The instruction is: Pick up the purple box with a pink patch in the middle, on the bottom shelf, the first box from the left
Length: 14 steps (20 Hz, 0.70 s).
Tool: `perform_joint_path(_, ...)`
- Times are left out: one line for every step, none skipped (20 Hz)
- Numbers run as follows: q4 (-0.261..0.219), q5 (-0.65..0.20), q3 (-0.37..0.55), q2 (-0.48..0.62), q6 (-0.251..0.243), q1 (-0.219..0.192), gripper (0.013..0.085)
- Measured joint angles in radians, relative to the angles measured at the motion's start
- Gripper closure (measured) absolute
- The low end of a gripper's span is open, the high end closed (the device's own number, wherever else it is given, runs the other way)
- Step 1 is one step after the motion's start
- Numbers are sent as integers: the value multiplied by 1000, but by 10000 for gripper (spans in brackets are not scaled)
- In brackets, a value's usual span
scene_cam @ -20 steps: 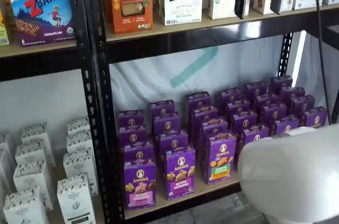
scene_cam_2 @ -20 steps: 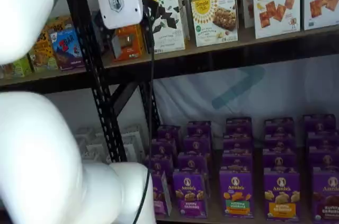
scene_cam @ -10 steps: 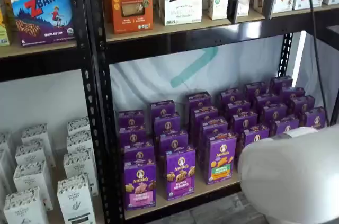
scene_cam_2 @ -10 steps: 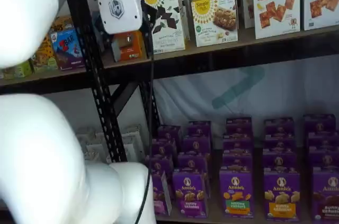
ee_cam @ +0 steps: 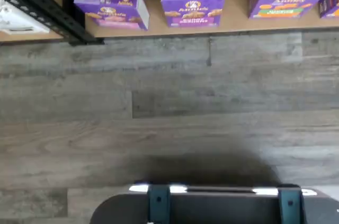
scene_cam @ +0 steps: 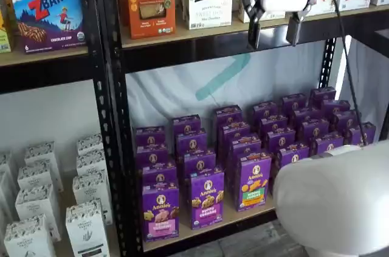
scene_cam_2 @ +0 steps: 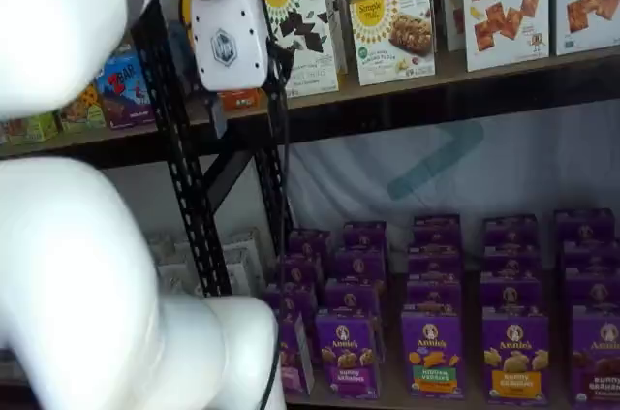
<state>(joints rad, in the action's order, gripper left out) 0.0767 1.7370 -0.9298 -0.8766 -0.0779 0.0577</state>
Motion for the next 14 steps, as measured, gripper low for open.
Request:
perform_joint_path(1,-24,20,-6,-1,2,130)
perform_joint_path(5,-45,38,-10,-1,3,130)
perform_joint_path(6,-64,55,-13,-2,4,130)
perform_joint_path(5,-84,73,-15,-4,7,130)
perform_joint_path(4,-99,87,-17,-5,10,130)
perform_joint_path(4,-113,102,-16,-5,11,130)
perform_joint_path(4,-132,124,-17,-3,10,130)
perform_joint_path(6,-153,145,-20,1,8,130)
perform_joint_path(10,-175,165,-25,7,2,130)
perform_joint_path(8,-199,185,-31,11,0,130)
perform_joint_path(3,-223,206,-36,14,-1,130)
perform_joint_path(0,-244,226,-39,17,-3,130)
perform_joint_path(-4,-261,243,-40,20,-5,130)
perform_joint_path(-12,-279,264,-38,21,-6,130)
